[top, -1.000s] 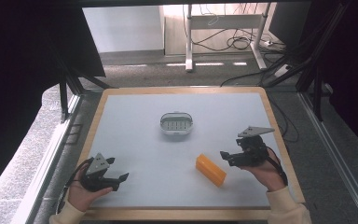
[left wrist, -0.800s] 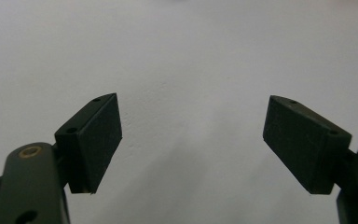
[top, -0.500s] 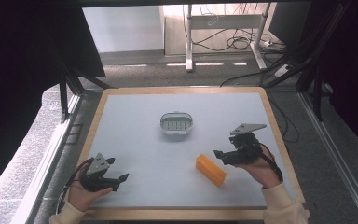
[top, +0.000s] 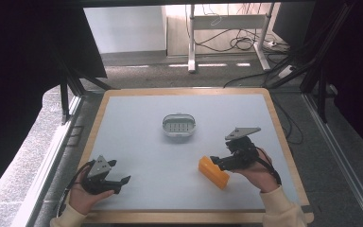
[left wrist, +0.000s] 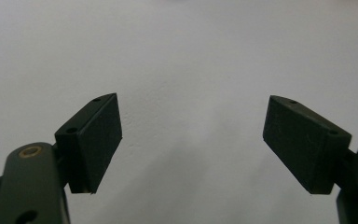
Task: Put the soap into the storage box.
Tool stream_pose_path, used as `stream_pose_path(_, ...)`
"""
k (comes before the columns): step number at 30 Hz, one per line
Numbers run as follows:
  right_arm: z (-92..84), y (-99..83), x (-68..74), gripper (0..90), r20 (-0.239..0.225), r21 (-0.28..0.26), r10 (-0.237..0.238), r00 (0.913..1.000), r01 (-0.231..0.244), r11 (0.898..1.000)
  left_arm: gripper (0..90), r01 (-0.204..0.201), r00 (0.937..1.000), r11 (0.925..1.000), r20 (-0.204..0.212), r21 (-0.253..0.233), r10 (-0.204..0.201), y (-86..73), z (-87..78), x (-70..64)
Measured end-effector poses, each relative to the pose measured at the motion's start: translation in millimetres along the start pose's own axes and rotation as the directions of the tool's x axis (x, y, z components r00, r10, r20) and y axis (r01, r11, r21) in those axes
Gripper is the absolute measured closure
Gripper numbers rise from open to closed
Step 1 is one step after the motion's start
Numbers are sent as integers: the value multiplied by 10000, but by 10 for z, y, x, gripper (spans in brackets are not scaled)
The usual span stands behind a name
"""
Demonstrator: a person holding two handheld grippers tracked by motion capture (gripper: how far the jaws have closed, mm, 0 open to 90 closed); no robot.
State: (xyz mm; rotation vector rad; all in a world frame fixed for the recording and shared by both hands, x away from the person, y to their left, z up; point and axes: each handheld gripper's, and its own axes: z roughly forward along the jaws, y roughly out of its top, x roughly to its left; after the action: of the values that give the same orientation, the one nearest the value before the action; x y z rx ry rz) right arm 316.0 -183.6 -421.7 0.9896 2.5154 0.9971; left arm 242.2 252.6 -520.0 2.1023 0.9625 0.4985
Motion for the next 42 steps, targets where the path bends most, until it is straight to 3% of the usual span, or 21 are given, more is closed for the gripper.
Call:
stream_pose_path(22, 190, -30, 217, 249, -55, 1164, -535, 9986, 538, 9917, 196, -64, 10000, 10000, 39, 17, 64, 1, -3, -6)
stream_pose_path(31, 363, -88, 205, 260, -201, 2139, -281, 9994, 317, 9763, 195, -43, 10000, 10000, 41, 26, 43, 1, 1, -5)
stream_pose_path(36, 441, -108, 203, 319, -229, 2394, -376, 9990, 420, 9700, 196, -36, 10000, 10000, 58, 46, 36, 1, 5, -9)
stream_pose_path(42, 564, -125, 216, 367, -179, 2952, -607, 9980, 633, 9533, 196, -49, 10000, 10000, 60, 51, 48, 2, 8, -12)
